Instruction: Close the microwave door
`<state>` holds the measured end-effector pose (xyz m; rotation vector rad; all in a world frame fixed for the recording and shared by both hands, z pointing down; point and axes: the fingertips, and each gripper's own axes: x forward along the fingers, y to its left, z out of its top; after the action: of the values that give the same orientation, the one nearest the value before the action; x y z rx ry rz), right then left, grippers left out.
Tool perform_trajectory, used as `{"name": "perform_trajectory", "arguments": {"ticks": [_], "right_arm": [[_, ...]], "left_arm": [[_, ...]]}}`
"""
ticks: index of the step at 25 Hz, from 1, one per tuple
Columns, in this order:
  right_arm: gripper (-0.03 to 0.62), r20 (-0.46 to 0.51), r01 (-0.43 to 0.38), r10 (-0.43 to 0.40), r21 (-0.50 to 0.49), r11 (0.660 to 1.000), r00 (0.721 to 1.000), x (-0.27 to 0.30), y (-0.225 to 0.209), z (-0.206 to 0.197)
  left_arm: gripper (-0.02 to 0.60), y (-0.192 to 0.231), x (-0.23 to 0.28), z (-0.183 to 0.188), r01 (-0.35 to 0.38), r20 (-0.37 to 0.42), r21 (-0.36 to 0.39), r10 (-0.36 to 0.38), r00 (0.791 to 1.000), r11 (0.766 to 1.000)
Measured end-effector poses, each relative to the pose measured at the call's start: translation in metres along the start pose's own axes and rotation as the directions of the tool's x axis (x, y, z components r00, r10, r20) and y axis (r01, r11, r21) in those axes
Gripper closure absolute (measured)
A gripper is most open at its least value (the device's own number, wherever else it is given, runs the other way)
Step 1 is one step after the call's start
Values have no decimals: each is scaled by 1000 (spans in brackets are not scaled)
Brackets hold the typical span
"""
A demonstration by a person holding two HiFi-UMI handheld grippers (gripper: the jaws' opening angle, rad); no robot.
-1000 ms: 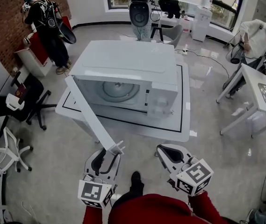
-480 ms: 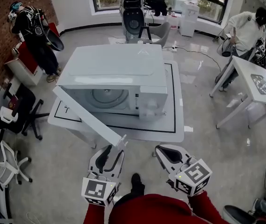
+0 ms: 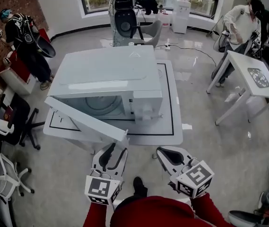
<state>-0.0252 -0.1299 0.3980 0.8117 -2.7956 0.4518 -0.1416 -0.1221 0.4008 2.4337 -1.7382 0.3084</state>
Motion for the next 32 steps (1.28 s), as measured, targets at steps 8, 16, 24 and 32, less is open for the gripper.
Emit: {"name": "perform_trajectory", "arguments": {"ticks": [8, 16, 24, 32], "right_arm": [[582, 3, 35, -35, 11, 999, 999, 2, -5, 3], [582, -2, 75, -75, 16, 997, 997, 4, -15, 2], [582, -8, 89, -89, 28, 996, 996, 5, -17, -4], [582, -7, 91, -91, 18, 996, 996, 12, -19, -3]], "left_arm": [[417, 2, 21, 6, 35, 11, -6, -35, 999, 999], [419, 8, 39, 9, 51, 15, -11, -50, 999, 999], [420, 7, 53, 10, 64, 22, -19, -63, 998, 998], [422, 12, 65, 13, 76, 27, -23, -76, 997, 997]]}}
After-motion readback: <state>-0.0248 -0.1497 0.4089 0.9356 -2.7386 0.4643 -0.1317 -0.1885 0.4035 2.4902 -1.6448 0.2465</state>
